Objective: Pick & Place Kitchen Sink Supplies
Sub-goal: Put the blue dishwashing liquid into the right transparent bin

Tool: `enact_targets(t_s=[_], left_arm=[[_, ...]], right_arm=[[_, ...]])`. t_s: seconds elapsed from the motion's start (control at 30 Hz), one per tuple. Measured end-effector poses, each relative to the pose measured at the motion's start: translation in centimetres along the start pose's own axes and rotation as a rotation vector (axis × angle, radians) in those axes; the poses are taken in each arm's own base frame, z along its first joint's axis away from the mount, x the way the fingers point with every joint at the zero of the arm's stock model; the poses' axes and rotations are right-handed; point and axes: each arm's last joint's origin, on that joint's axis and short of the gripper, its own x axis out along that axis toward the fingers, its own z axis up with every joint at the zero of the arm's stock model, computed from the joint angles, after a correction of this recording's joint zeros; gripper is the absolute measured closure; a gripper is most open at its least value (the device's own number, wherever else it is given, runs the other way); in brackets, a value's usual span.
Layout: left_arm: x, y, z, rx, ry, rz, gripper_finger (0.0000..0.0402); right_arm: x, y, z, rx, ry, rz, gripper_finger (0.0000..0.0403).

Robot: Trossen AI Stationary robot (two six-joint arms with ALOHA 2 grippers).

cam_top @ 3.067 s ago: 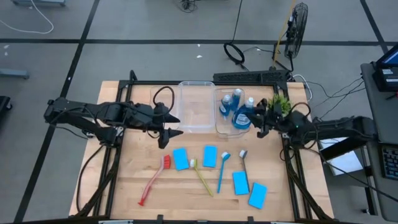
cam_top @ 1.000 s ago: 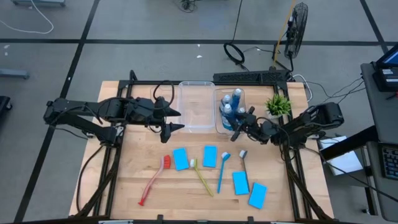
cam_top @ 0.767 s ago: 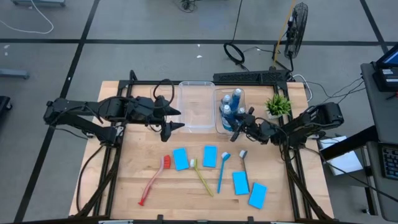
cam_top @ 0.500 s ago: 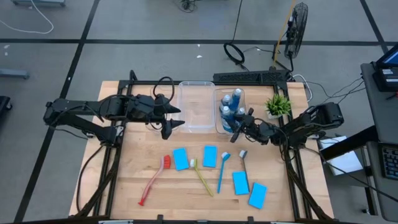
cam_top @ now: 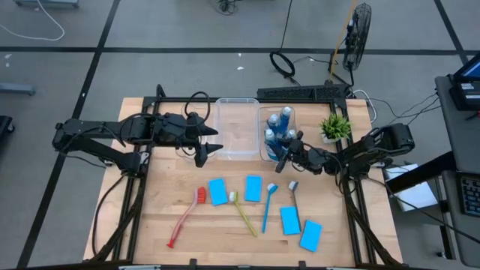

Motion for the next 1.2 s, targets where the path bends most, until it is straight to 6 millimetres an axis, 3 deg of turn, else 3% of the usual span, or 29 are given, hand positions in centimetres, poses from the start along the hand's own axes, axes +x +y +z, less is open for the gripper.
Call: enact_targets(t_s=[0.33, 0.9, 1.2], left_arm=[[0.00, 0.00, 0.00, 0.018, 0.000, 0.000, 0.0135], [0.00, 0.00, -0.02, 0.018, 0.003, -0.001, 0.0135], [0.00, 0.01, -0.06, 0.019, 0.006, 0.000, 0.0135]], right_arm=[[0.00, 0.00, -0.18, 0.025, 0.017, 0.005, 0.0230], [-0.02, 0.30, -0.17, 0.028, 0.025, 0.108, 0.0231], [-0.02, 0.30, -0.17, 0.014, 0.024, 0.106, 0.0213]])
